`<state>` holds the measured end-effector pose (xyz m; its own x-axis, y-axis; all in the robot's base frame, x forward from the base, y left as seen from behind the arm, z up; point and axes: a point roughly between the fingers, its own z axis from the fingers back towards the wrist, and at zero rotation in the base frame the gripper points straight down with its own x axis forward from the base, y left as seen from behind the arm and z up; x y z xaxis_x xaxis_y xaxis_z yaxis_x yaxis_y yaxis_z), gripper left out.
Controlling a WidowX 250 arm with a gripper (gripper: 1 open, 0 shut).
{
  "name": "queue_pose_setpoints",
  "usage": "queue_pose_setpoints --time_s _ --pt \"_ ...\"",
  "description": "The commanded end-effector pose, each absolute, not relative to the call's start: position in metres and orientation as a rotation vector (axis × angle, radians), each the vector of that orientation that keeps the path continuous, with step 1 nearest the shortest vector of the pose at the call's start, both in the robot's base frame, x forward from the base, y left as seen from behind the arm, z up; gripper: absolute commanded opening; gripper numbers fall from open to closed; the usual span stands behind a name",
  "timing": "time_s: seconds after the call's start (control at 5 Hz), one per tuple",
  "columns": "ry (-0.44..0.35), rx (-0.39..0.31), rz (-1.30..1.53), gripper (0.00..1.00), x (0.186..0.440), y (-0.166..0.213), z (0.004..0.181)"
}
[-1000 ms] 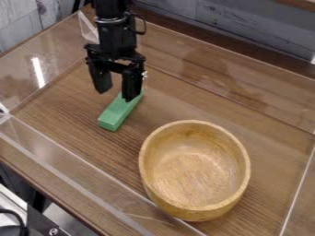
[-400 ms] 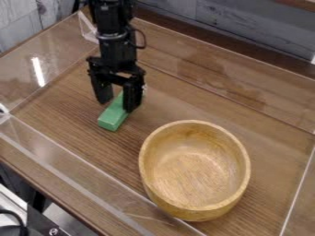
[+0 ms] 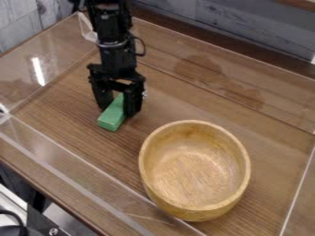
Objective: Put the green block in the brown bowl
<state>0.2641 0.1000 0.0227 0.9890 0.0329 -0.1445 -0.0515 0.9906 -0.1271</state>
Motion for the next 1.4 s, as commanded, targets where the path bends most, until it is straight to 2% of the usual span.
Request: queue_pose_setpoints --time_s 0.0,0.8,1.2 --pt "0.115 -0.126 0.06 0.0 0.268 0.103 0.03" --pt "0.148 -0.149 0.095 0.0 0.27 0.09 0.054" --pt "0.17 -0.159 0.102 0.0 0.274 0.082 0.074"
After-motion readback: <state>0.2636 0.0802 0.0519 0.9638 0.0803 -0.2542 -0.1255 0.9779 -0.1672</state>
